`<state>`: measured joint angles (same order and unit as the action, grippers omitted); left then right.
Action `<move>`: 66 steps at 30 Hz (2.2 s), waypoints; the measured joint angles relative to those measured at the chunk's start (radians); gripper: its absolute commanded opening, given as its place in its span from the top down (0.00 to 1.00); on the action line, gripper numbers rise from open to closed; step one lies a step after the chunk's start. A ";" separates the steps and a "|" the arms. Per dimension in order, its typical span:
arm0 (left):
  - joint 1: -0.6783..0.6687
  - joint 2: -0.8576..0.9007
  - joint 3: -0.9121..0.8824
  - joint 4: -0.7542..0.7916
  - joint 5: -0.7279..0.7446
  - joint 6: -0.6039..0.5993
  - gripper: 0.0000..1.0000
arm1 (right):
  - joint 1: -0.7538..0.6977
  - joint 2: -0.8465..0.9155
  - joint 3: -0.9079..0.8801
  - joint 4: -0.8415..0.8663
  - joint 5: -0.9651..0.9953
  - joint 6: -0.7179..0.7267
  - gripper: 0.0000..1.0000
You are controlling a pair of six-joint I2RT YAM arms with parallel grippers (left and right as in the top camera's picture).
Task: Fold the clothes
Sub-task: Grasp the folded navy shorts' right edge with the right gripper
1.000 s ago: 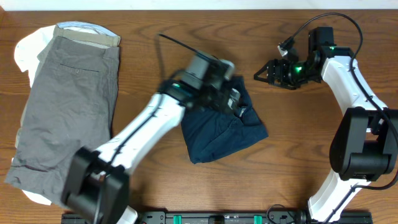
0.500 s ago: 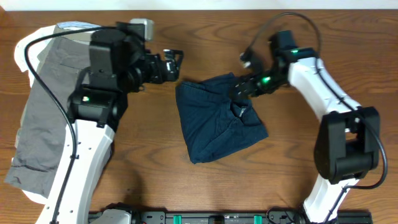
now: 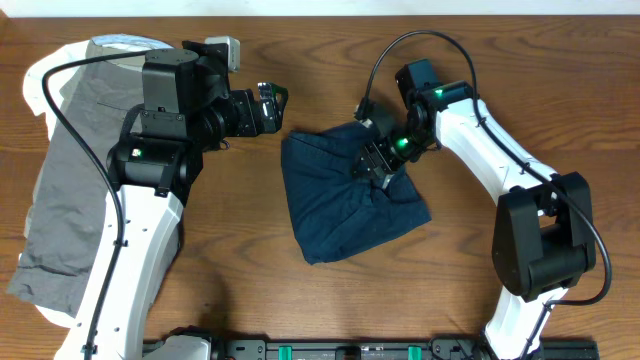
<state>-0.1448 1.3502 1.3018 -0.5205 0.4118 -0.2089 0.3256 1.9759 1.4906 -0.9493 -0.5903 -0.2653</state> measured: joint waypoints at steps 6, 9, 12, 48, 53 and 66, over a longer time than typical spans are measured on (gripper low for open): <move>0.000 0.000 -0.002 -0.001 0.000 0.000 0.02 | -0.001 0.000 -0.046 0.064 0.145 0.109 0.94; 0.000 0.000 -0.002 -0.009 0.000 0.000 0.02 | -0.003 0.000 -0.089 0.132 0.175 0.156 0.99; 0.000 0.001 -0.003 -0.019 0.000 0.003 0.02 | -0.009 0.000 -0.141 0.208 0.187 0.196 0.99; 0.000 0.086 -0.003 -0.026 -0.030 0.034 0.02 | -0.073 -0.202 -0.220 0.122 -0.019 -0.020 0.35; 0.000 0.086 -0.003 -0.026 -0.031 0.034 0.02 | -0.074 -0.201 -0.317 0.235 -0.011 -0.032 0.46; 0.000 0.086 -0.003 -0.027 -0.034 0.034 0.02 | -0.119 -0.199 -0.347 0.056 0.047 0.200 0.99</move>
<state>-0.1448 1.4364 1.2984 -0.5480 0.3779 -0.1753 0.2062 1.7771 1.1435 -0.8928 -0.5434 -0.0658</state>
